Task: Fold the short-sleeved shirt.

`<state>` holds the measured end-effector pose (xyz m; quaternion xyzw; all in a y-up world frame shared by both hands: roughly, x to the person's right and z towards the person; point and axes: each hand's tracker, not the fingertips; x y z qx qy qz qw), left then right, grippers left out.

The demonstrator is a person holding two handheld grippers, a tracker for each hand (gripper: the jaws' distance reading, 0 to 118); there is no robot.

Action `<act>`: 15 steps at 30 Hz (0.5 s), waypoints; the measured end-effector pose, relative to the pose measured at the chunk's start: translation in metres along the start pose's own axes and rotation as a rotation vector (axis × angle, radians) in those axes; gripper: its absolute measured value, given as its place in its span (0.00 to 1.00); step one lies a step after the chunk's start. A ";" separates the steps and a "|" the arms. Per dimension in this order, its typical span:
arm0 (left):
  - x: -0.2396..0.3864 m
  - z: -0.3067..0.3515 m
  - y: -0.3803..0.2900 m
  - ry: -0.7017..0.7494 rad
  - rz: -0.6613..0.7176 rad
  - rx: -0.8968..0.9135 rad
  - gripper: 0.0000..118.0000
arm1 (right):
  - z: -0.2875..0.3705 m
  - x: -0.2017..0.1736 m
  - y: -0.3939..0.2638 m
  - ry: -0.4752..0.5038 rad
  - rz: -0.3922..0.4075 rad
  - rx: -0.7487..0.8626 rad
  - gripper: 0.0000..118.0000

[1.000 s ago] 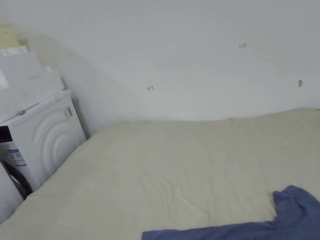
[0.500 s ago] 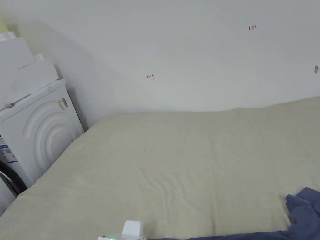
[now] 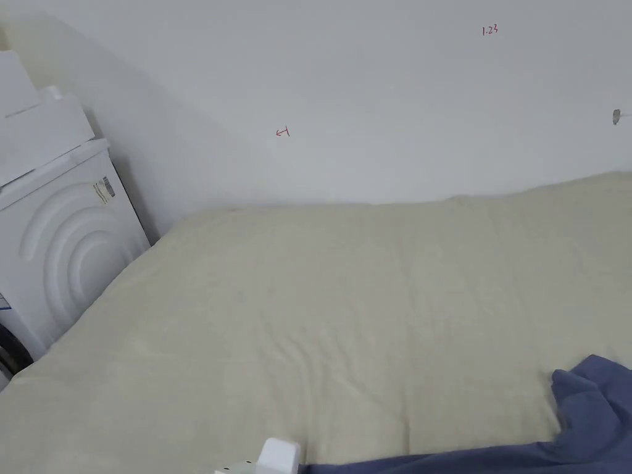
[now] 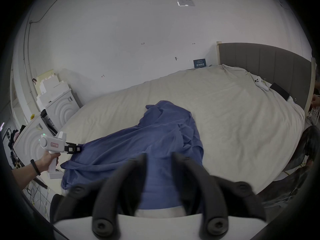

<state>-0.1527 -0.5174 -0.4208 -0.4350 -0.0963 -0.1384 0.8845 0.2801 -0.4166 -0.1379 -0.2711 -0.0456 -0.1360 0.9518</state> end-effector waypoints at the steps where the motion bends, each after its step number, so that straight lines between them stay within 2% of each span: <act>1: 0.001 -0.005 -0.001 -0.011 -0.007 0.000 0.05 | -0.002 0.003 0.005 -0.002 0.001 -0.002 0.42; 3: -0.004 -0.004 0.002 -0.023 0.044 -0.011 0.05 | -0.008 0.009 0.017 -0.005 0.011 0.015 0.61; 4: -0.009 -0.005 0.004 -0.037 0.096 -0.026 0.05 | -0.016 0.013 0.026 -0.002 0.024 0.015 0.67; 7: -0.014 -0.007 0.011 -0.061 0.111 -0.066 0.05 | -0.059 0.034 0.057 0.011 0.061 -0.015 0.81; 10: -0.021 -0.010 0.019 -0.076 0.134 -0.106 0.05 | -0.125 0.058 0.093 0.011 0.019 -0.115 0.83; 11: -0.023 -0.011 0.020 -0.082 0.146 -0.112 0.05 | -0.148 0.064 0.100 -0.017 0.007 -0.169 0.83; 12: -0.024 -0.010 0.021 -0.088 0.152 -0.118 0.05 | -0.166 0.067 0.104 -0.064 0.004 -0.204 0.83; 15: -0.030 -0.011 0.022 -0.114 0.178 -0.131 0.05 | -0.228 0.080 0.112 -0.072 0.032 -0.299 0.83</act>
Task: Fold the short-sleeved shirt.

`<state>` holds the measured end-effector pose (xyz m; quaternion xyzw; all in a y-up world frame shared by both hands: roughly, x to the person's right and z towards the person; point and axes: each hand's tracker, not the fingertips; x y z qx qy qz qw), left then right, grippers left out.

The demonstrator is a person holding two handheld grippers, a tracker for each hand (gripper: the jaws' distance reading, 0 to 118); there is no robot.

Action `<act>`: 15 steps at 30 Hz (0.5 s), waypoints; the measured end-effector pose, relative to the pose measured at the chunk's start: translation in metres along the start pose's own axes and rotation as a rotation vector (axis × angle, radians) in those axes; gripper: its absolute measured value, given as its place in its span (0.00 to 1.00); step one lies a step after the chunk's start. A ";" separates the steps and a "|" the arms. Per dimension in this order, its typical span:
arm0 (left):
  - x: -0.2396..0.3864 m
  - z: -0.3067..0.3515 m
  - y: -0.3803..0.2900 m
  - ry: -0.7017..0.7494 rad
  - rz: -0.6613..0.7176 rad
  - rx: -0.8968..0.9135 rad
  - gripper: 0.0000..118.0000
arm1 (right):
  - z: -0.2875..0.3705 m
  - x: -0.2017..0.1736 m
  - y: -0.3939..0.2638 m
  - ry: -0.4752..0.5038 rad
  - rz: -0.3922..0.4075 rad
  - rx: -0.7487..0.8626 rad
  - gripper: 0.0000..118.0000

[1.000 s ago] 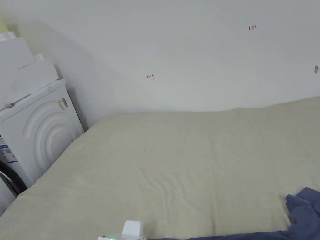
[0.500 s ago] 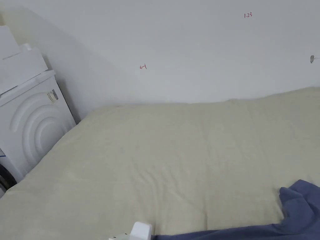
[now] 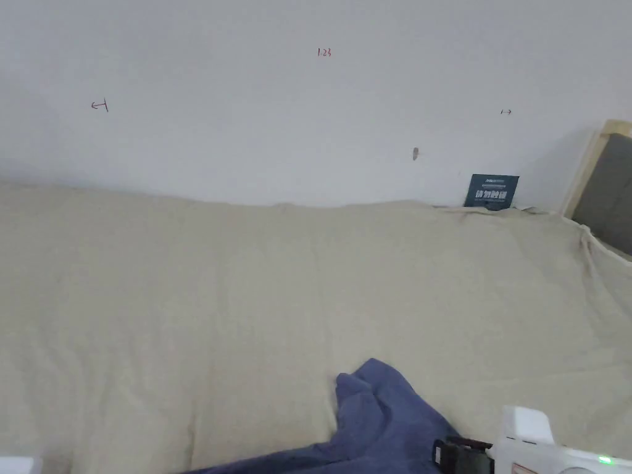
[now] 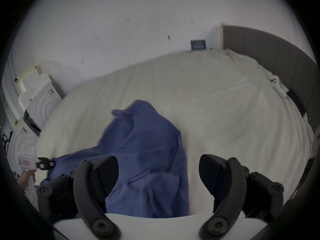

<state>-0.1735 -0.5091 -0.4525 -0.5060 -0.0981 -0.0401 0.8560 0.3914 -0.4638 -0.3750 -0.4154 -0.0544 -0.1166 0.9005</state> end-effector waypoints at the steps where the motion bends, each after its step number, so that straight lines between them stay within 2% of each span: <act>1: -0.001 0.000 0.000 -0.009 0.011 -0.001 0.05 | -0.015 -0.001 0.008 -0.041 -0.002 -0.022 0.79; 3: -0.004 0.000 0.000 -0.019 0.016 -0.003 0.05 | -0.039 -0.003 0.018 -0.022 0.030 -0.016 0.74; 4: -0.005 0.000 0.001 -0.024 0.018 -0.005 0.05 | -0.050 -0.004 0.023 -0.039 0.044 -0.033 0.63; 5: -0.005 0.000 0.001 -0.027 0.020 -0.005 0.05 | -0.056 -0.006 0.023 -0.071 0.065 -0.057 0.49; 6: -0.005 0.000 0.001 -0.030 0.021 -0.005 0.05 | -0.062 -0.011 0.023 -0.089 0.099 -0.061 0.30; 7: -0.006 0.000 0.001 -0.032 0.021 -0.005 0.06 | -0.066 -0.014 0.019 -0.087 0.133 -0.055 0.01; 9: -0.005 0.000 -0.001 -0.032 0.018 0.001 0.06 | -0.067 -0.019 0.011 -0.125 0.207 -0.068 0.00; 11: -0.005 0.001 -0.005 -0.029 0.012 0.017 0.06 | -0.066 -0.028 0.003 -0.060 0.193 -0.080 0.00; 15: -0.004 0.007 -0.011 -0.022 0.011 0.058 0.06 | -0.055 -0.025 0.004 -0.055 0.185 -0.044 0.00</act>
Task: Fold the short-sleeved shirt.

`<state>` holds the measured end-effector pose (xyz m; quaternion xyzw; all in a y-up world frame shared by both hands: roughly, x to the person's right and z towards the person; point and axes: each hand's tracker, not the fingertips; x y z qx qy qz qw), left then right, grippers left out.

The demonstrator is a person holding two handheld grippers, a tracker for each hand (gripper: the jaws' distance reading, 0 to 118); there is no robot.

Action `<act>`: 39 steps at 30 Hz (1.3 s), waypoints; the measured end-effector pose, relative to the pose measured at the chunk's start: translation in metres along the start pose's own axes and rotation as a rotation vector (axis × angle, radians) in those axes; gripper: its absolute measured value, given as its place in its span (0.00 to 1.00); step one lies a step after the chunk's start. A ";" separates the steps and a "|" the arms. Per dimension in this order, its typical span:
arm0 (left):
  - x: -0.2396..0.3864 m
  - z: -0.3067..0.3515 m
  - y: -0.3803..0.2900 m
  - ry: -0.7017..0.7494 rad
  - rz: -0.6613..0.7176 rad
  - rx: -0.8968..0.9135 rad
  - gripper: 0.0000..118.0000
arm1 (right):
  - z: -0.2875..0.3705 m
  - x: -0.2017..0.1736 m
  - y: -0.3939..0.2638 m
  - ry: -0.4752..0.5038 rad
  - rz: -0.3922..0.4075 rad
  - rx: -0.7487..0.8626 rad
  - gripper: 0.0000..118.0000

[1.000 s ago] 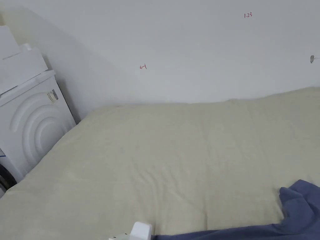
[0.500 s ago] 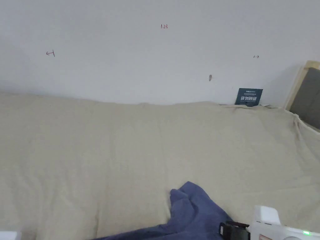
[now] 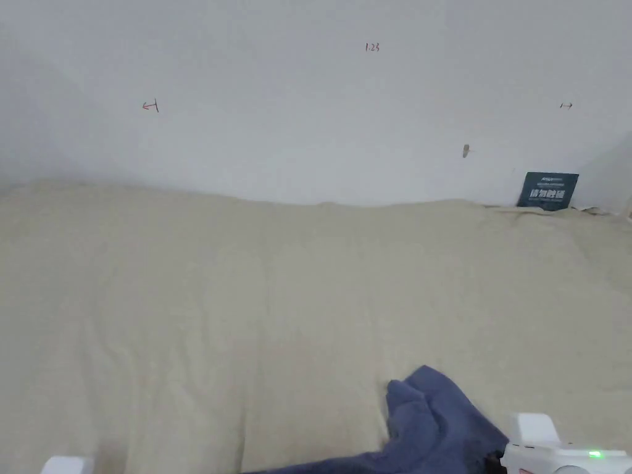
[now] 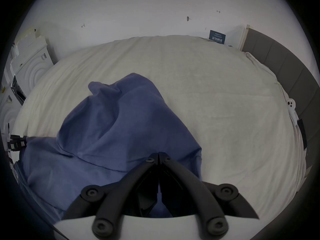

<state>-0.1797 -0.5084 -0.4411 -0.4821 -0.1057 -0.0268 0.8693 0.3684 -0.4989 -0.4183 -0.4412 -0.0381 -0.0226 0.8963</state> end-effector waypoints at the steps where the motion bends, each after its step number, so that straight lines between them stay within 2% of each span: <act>1: -0.001 0.002 -0.001 -0.004 -0.003 0.006 0.06 | 0.003 0.003 0.004 0.016 -0.017 0.006 0.00; 6: -0.002 -0.003 0.004 -0.006 0.047 -0.009 0.06 | 0.005 0.020 0.019 -0.008 -0.084 0.023 0.01; 7: 0.001 -0.004 0.006 0.003 0.043 -0.014 0.06 | 0.001 0.024 0.019 -0.017 -0.084 0.021 0.10; 8: 0.003 -0.004 0.007 0.013 0.033 -0.021 0.06 | -0.001 0.025 0.022 -0.043 -0.069 0.023 0.26; 10: 0.008 -0.006 0.008 0.031 0.008 -0.034 0.06 | -0.009 0.025 0.027 -0.073 -0.089 -0.023 0.63; 12: 0.011 -0.007 0.011 0.042 -0.016 -0.047 0.06 | -0.019 0.028 0.026 -0.038 -0.091 -0.051 0.64; 14: 0.010 -0.007 0.011 0.044 -0.017 -0.051 0.06 | -0.029 0.024 0.024 -0.096 -0.068 -0.071 0.63; 15: 0.009 -0.007 0.011 0.044 -0.016 -0.052 0.06 | -0.032 0.024 0.019 -0.090 -0.072 -0.089 0.61; 18: 0.006 -0.008 0.010 0.036 -0.004 -0.048 0.06 | -0.029 0.027 0.015 -0.070 -0.145 -0.055 0.57; 20: 0.005 -0.008 0.009 0.032 0.000 -0.044 0.06 | -0.027 0.026 0.013 -0.067 -0.113 -0.050 0.37; 21: 0.005 -0.008 0.009 0.031 0.003 -0.043 0.06 | -0.025 0.023 0.014 -0.055 -0.100 -0.044 0.23; 22: 0.006 -0.008 0.008 0.032 0.002 -0.042 0.06 | -0.024 0.020 0.015 -0.053 -0.094 -0.046 0.03; 23: 0.006 -0.008 0.008 0.034 0.001 -0.040 0.06 | -0.025 0.017 0.015 0.007 -0.084 -0.049 0.03; 25: 0.006 -0.007 0.007 0.034 -0.002 -0.035 0.06 | -0.026 0.009 0.015 -0.051 -0.060 -0.043 0.03; 30: -0.009 0.010 -0.001 -0.045 0.066 0.045 0.06 | -0.002 0.016 0.011 0.044 -0.115 0.006 0.03; 34: -0.026 0.062 -0.024 -0.202 0.174 0.156 0.05 | 0.055 0.023 -0.003 0.172 -0.159 0.118 0.03; 37: -0.032 0.107 -0.055 -0.291 0.137 0.232 0.05 | 0.104 0.029 -0.026 0.256 -0.181 0.183 0.03; 39: -0.036 0.132 -0.081 -0.330 0.143 0.265 0.05 | 0.136 0.029 -0.049 0.270 -0.208 0.210 0.03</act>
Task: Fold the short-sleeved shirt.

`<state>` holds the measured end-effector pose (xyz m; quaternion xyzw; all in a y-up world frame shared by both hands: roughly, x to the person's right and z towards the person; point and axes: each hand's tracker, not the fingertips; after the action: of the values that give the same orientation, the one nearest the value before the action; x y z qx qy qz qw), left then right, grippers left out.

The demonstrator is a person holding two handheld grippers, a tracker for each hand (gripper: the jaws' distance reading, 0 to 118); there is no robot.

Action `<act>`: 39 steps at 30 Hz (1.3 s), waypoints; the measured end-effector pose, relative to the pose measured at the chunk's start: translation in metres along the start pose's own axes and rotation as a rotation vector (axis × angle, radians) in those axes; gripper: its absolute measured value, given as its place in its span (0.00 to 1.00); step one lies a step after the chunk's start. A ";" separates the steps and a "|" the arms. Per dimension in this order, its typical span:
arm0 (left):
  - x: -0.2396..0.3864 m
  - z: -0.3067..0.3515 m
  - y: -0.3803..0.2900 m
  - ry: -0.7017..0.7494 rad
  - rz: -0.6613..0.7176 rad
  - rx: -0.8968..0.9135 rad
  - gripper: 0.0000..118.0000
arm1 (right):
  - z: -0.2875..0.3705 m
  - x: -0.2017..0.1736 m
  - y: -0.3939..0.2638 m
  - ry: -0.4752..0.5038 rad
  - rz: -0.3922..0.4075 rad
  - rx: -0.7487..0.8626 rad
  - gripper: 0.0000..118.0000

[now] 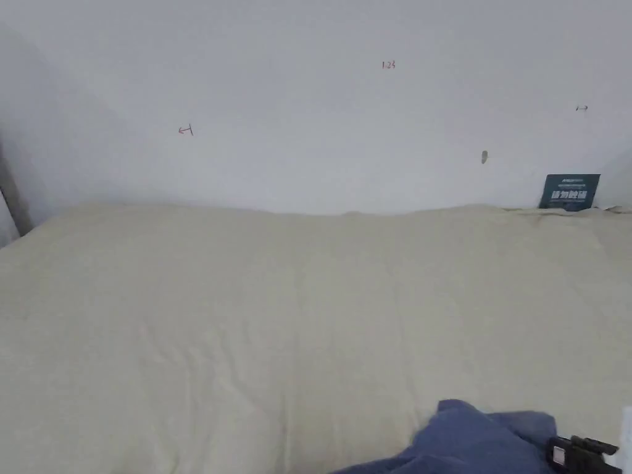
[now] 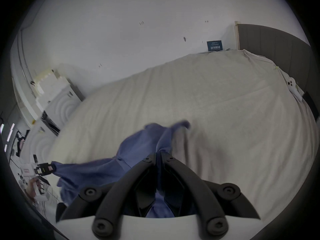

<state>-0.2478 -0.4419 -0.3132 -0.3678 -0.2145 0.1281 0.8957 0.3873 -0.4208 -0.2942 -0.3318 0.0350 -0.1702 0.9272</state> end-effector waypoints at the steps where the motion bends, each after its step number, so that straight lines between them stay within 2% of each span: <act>1: -0.001 0.016 -0.012 -0.017 0.009 0.001 0.05 | 0.021 -0.001 -0.012 0.035 -0.002 0.021 0.03; 5: -0.004 0.064 -0.058 -0.073 0.055 0.031 0.05 | 0.088 -0.010 -0.063 0.048 -0.035 0.041 0.03; 8: -0.011 0.075 -0.088 -0.057 0.066 0.016 0.05 | 0.121 -0.010 -0.103 0.024 -0.054 0.037 0.03; 15: -0.023 0.033 -0.107 0.017 0.113 -0.106 0.04 | 0.096 0.007 -0.146 -0.072 -0.138 -0.080 0.03; 16: -0.024 0.031 -0.104 0.009 0.115 -0.116 0.05 | 0.088 0.014 -0.147 -0.065 -0.135 -0.081 0.03; 17: -0.021 0.034 -0.102 0.017 0.103 -0.103 0.13 | 0.087 0.011 -0.147 -0.073 -0.123 -0.075 0.05; 18: -0.020 0.037 -0.099 0.026 0.093 -0.091 0.24 | 0.088 0.008 -0.146 -0.088 -0.104 -0.065 0.14; 19: -0.018 0.043 -0.094 0.055 0.075 -0.079 0.24 | 0.090 0.003 -0.143 -0.126 -0.045 -0.066 0.14; 20: -0.015 0.051 -0.091 0.076 0.057 -0.061 0.30 | 0.093 0.003 -0.141 -0.188 0.029 -0.054 0.19; 21: -0.013 0.061 -0.088 0.112 0.036 -0.011 0.40 | 0.100 -0.005 -0.139 -0.261 0.118 -0.019 0.33; 22: -0.009 0.073 -0.082 0.134 0.013 0.022 0.64 | 0.110 -0.014 -0.136 -0.324 0.205 0.028 0.65; 23: -0.003 0.088 -0.077 0.153 0.009 0.066 0.75 | 0.123 -0.025 -0.132 -0.337 0.248 0.100 0.83; 24: 0.005 0.100 -0.070 0.166 0.012 0.120 0.82 | 0.134 -0.031 -0.128 -0.330 0.266 0.157 0.90; 26: 0.030 0.125 -0.054 0.144 -0.028 0.224 0.83 | 0.158 -0.055 -0.117 -0.267 0.259 0.269 0.90; 29: 0.072 0.149 -0.036 0.109 -0.117 0.340 0.88 | 0.174 -0.080 -0.106 -0.166 0.294 0.413 0.91; 31: 0.098 0.156 -0.030 0.077 -0.145 0.419 0.92 | 0.177 -0.102 -0.097 -0.114 0.266 0.407 0.93; 35: 0.139 0.158 -0.029 0.024 -0.169 0.515 0.93 | 0.174 -0.135 -0.094 0.011 0.249 0.419 0.93; 39: 0.161 0.146 -0.035 0.000 -0.190 0.500 0.93 | 0.162 -0.152 -0.106 0.019 0.258 0.425 0.93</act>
<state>-0.1746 -0.3152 -0.1486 -0.1135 -0.2096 0.0926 0.9668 0.2424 -0.3482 -0.1084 -0.1202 0.0492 -0.0569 0.9899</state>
